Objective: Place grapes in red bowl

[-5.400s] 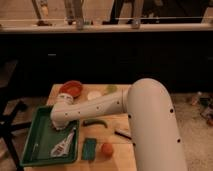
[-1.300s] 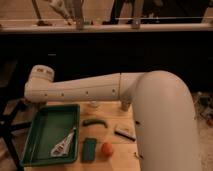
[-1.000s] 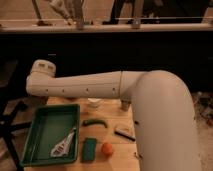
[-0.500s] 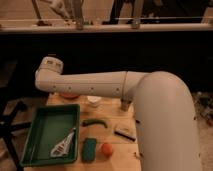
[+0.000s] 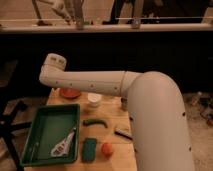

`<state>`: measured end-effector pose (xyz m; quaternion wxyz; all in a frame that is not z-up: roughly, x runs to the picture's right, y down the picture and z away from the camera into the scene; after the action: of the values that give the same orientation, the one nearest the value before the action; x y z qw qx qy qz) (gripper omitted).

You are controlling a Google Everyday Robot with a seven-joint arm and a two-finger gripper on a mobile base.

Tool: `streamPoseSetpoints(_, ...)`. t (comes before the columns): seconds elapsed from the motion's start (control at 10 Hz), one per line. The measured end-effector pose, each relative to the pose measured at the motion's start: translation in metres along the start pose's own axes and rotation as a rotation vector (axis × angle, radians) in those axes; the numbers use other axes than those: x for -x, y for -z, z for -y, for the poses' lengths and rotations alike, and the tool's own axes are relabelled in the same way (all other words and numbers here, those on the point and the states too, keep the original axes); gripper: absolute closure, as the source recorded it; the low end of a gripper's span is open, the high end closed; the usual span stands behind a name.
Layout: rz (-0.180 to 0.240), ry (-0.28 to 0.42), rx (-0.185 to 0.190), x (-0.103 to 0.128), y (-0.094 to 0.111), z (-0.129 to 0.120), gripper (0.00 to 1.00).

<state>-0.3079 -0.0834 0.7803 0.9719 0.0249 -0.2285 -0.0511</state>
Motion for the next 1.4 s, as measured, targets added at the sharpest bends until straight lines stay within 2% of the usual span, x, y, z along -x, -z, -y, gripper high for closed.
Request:
streamPoseSetpoints(0.4, -0.03, -0.053, -0.003, -0.019, -0.015, -0.004, 1.0)
streamPoseSetpoints(1.0, -0.102, -0.152, -0.018, -0.078, -0.01, -0.008, 1.0)
streamPoseSetpoints(1.4, -0.118, -0.182, 0.017, -0.103, -0.039, -0.006, 1.0)
